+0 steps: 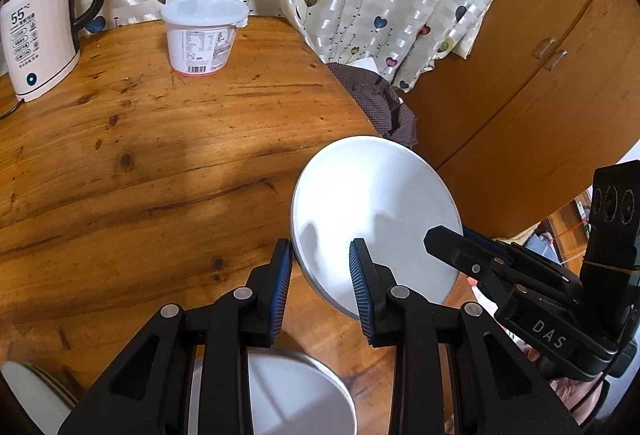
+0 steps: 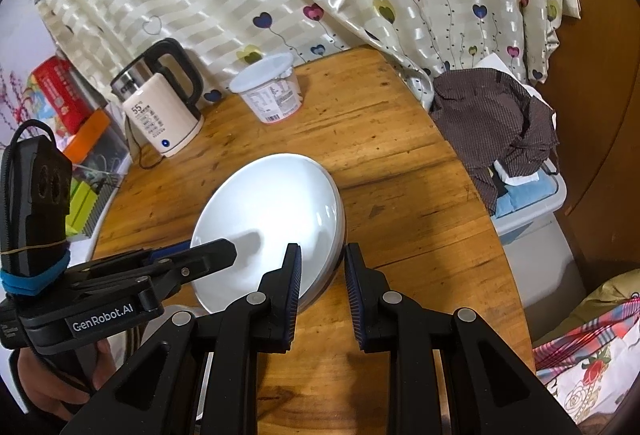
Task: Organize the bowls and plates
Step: 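Carry the blue-striped bowl over the steel bowl and lower it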
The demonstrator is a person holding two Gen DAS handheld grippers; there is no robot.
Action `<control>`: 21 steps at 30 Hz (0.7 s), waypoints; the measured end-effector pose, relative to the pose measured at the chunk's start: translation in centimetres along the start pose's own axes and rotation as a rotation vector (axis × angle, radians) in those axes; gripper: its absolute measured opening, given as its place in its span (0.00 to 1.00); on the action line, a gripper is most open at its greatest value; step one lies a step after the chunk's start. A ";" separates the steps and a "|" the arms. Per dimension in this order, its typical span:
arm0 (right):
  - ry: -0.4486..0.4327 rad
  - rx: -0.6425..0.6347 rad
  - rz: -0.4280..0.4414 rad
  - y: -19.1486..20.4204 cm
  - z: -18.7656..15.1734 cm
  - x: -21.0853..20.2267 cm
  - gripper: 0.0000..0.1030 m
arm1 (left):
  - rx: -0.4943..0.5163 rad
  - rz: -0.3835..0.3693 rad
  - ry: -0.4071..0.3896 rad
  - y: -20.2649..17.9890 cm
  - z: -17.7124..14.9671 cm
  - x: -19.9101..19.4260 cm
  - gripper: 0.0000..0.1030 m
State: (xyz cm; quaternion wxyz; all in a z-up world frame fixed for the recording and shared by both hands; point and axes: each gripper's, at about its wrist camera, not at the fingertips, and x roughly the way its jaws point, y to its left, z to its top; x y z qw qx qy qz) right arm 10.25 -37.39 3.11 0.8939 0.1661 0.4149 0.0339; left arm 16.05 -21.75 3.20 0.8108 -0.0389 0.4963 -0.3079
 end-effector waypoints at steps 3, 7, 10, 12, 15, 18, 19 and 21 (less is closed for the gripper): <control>-0.008 -0.008 0.004 0.4 -0.1 -0.7 0.21 | 0.002 0.001 -0.011 -0.2 -0.3 -0.8 0.30; -0.018 -0.019 0.011 1.1 -0.4 -1.5 0.21 | 0.001 0.002 -0.025 -0.3 -0.8 -1.8 0.30; -0.022 -0.029 0.016 1.7 -0.7 -2.0 0.21 | -0.004 0.002 -0.035 -0.1 -1.2 -2.5 0.30; -0.023 -0.034 0.022 2.1 -1.0 -2.3 0.21 | -0.009 0.003 -0.042 0.0 -1.6 -3.1 0.30; -0.021 -0.040 0.031 2.6 -1.2 -2.6 0.21 | -0.017 0.004 -0.051 0.2 -2.1 -3.8 0.30; -0.018 -0.049 0.038 3.3 -1.6 -2.8 0.21 | -0.023 0.010 -0.059 0.4 -2.6 -4.5 0.30; -0.017 -0.051 0.040 3.5 -1.7 -2.8 0.21 | -0.026 0.012 -0.061 0.5 -2.7 -4.7 0.30; -0.015 -0.057 0.046 3.9 -1.9 -2.9 0.21 | -0.031 0.017 -0.065 0.7 -3.1 -5.0 0.30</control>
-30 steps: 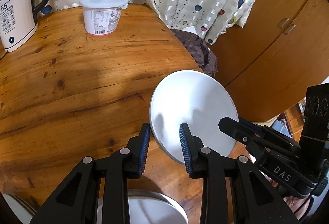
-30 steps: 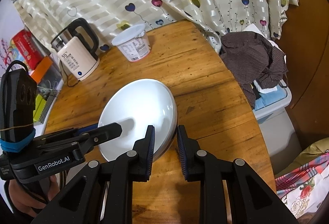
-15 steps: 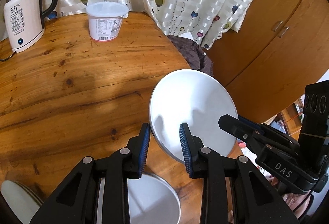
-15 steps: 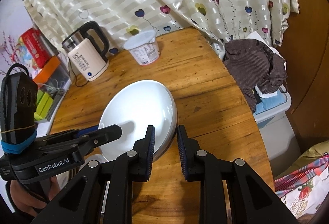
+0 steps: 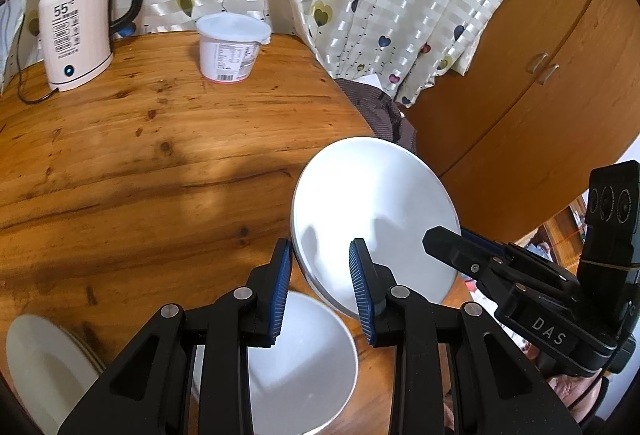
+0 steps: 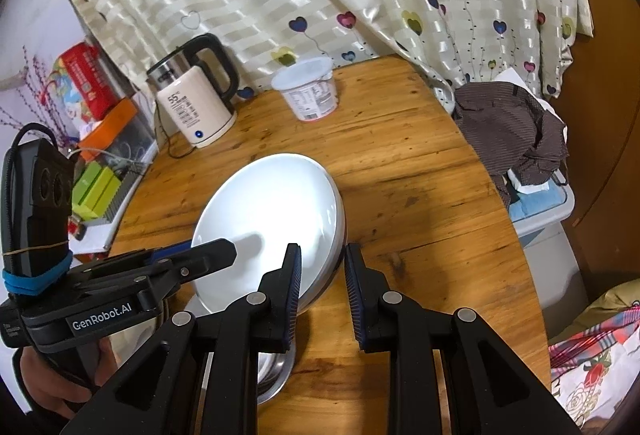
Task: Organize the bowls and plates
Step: 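Carry the blue-striped bowl over the steel bowl and lower it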
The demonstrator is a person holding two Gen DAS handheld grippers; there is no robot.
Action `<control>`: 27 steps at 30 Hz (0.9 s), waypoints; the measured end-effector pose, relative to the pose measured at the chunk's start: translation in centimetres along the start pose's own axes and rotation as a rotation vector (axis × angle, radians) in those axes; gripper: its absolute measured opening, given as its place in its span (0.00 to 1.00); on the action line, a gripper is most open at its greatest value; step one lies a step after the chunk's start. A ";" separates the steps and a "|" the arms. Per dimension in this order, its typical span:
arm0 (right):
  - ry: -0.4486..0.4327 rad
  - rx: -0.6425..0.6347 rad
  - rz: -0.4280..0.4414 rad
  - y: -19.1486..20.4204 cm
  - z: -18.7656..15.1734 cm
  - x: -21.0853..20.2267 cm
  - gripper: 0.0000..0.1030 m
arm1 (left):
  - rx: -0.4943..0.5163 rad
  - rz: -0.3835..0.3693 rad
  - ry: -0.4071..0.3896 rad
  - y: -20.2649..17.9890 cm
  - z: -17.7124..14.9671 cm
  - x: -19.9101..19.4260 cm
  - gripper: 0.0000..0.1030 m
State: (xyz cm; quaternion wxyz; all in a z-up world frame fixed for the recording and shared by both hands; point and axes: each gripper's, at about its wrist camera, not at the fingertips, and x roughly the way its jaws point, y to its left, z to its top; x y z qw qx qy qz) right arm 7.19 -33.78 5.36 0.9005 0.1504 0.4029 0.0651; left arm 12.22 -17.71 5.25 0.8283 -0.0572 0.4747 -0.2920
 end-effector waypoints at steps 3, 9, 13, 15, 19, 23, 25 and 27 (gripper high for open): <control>0.005 -0.008 0.009 0.6 -0.3 -0.1 0.21 | -0.006 0.008 -0.006 0.4 -0.6 -0.7 0.30; 0.014 -0.023 0.028 1.7 -1.0 -0.2 0.21 | -0.022 0.020 -0.017 1.2 -1.8 -1.8 0.30; 0.020 -0.033 0.040 2.4 -1.4 -0.3 0.21 | -0.032 0.027 -0.023 1.6 -2.5 -2.4 0.30; 0.022 -0.038 0.046 2.8 -1.6 -0.3 0.21 | -0.035 0.031 -0.025 1.7 -2.9 -2.7 0.30; 0.026 -0.047 0.054 3.4 -2.1 -0.5 0.21 | -0.041 0.037 -0.029 2.0 -3.6 -3.4 0.30; 0.032 -0.056 0.062 4.0 -2.5 -0.6 0.21 | -0.048 0.042 -0.032 2.3 -4.1 -4.0 0.30; 0.037 -0.058 0.065 4.2 -2.7 -0.5 0.21 | -0.052 0.047 -0.029 2.5 -4.3 -4.0 0.30; 0.042 -0.061 0.068 4.5 -3.0 -0.4 0.21 | -0.052 0.055 -0.024 2.6 -4.6 -4.1 0.30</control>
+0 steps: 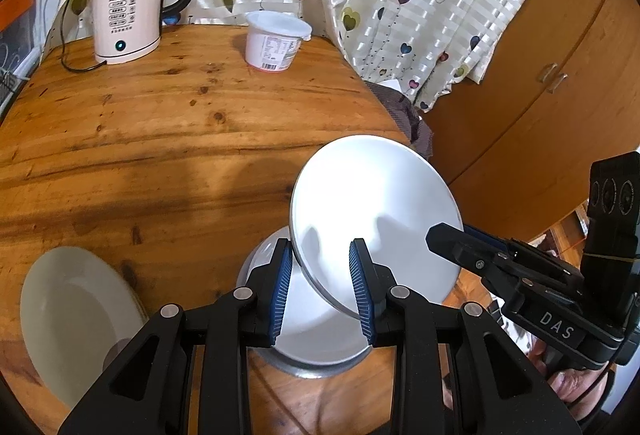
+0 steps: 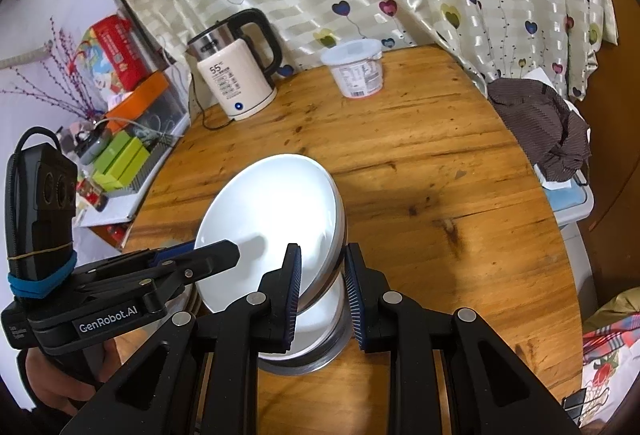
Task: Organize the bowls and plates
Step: 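Carry the blue-striped bowl over the steel bowl and lower it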
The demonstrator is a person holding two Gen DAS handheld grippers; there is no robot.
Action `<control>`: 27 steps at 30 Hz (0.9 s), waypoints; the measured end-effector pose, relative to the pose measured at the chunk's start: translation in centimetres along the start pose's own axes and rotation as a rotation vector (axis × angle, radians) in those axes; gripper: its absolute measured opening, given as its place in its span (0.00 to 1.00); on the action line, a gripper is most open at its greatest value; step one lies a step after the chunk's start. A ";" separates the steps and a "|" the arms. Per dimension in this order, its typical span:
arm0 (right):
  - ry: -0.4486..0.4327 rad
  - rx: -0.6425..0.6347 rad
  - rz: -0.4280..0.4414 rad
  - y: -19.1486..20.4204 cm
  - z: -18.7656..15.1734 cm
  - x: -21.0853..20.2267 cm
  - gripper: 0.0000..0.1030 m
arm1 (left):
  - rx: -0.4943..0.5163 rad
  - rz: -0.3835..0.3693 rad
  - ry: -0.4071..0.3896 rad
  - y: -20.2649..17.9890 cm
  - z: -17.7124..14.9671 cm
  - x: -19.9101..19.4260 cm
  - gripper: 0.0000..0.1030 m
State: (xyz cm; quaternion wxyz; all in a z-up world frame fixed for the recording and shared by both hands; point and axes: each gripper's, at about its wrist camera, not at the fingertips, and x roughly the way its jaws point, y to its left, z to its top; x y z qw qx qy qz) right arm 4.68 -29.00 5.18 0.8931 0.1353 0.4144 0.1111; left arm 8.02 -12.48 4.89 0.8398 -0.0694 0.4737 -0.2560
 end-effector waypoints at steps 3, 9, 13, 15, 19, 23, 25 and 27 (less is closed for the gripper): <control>0.011 0.000 0.004 0.2 -0.4 0.2 0.21 | -0.003 0.008 0.008 0.2 -0.5 0.0 0.30; 0.035 0.007 0.015 0.3 -1.2 0.7 0.21 | -0.007 0.019 0.019 0.6 -1.3 -0.1 0.30; 0.055 0.014 0.023 0.3 -1.7 1.2 0.21 | -0.016 0.027 0.034 1.0 -1.9 0.2 0.30; 0.066 0.015 0.026 0.3 -1.9 1.5 0.21 | -0.019 0.031 0.040 1.1 -2.1 0.3 0.30; 0.088 0.022 0.033 0.1 -2.4 2.0 0.21 | -0.025 0.034 0.052 1.3 -2.5 0.5 0.30; 0.108 0.031 0.038 -0.1 -2.6 2.5 0.21 | -0.031 0.036 0.066 1.5 -2.8 0.8 0.30; 0.114 0.033 0.039 -0.2 -2.7 2.7 0.21 | -0.034 0.036 0.072 1.6 -2.9 1.0 0.30; 0.120 0.034 0.040 -0.2 -2.8 2.8 0.21 | -0.037 0.037 0.079 1.7 -3.1 1.1 0.30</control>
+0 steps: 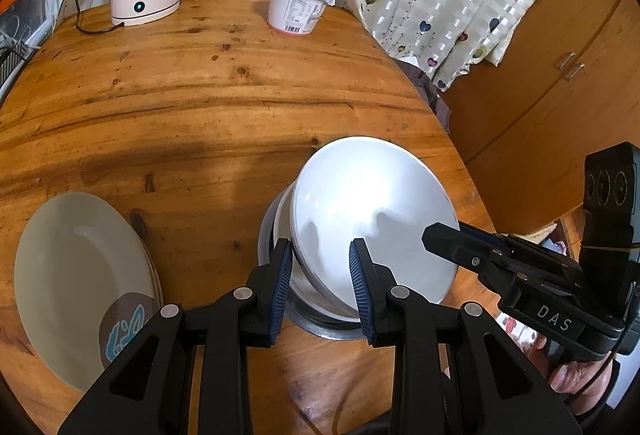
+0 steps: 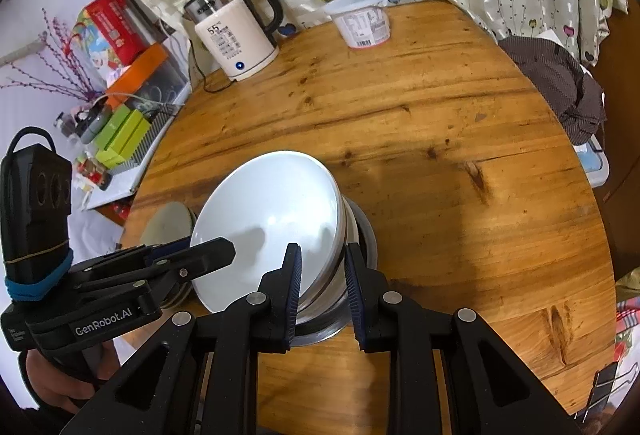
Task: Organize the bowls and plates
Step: 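Carry the blue-striped bowl over the steel bowl and lower it, then set the blue-striped bowl into the steel bowl and open both grippers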
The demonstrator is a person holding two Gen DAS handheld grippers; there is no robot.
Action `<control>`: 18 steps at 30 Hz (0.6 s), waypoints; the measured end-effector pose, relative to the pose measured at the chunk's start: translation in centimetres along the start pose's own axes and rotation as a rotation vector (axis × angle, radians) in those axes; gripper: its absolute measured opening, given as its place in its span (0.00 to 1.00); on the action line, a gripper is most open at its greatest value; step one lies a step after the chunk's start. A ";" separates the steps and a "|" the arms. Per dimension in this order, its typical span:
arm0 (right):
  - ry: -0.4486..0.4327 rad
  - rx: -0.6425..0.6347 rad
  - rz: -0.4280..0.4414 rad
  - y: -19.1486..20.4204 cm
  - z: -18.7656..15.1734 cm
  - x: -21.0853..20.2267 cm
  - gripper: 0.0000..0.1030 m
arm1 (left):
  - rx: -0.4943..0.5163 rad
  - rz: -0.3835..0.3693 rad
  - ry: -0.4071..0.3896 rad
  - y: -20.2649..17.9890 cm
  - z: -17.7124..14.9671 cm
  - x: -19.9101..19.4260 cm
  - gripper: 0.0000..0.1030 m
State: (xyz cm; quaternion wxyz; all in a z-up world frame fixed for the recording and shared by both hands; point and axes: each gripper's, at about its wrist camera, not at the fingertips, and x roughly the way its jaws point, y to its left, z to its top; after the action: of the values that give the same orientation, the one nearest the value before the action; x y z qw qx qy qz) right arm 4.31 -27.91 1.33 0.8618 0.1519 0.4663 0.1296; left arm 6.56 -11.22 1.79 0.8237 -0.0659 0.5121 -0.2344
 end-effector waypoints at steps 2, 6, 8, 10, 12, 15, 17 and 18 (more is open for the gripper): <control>0.006 0.002 0.002 -0.1 -0.1 0.2 0.21 | -0.002 -0.002 0.004 0.0 -0.1 0.1 0.30; 0.015 -0.001 0.001 0.0 -0.1 0.4 0.21 | -0.005 0.004 0.008 0.1 -0.2 0.2 0.30; 0.019 -0.002 0.002 -0.1 -0.2 0.5 0.21 | -0.005 0.005 0.007 0.1 -0.2 0.2 0.30; 0.022 -0.002 0.002 -0.1 -0.1 0.7 0.22 | -0.004 0.004 0.008 0.1 -0.2 0.2 0.30; 0.026 -0.004 0.000 -0.2 -0.1 0.8 0.22 | -0.004 0.005 0.007 0.1 -0.3 0.3 0.30; 0.027 -0.010 -0.004 -0.1 -0.1 0.9 0.23 | -0.001 0.009 0.004 0.2 -0.2 0.2 0.30; 0.028 -0.009 -0.006 -0.1 -0.1 0.9 0.23 | 0.002 0.016 0.002 0.2 -0.2 0.2 0.30; 0.028 -0.010 -0.009 -0.1 -0.1 1.0 0.23 | 0.003 0.019 0.001 0.2 -0.2 0.2 0.30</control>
State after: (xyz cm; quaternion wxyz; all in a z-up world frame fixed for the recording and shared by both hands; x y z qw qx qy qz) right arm 4.71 -27.65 0.49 0.8564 0.1436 0.4785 0.1302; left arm 6.52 -11.14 1.43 0.8258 -0.0597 0.5126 -0.2275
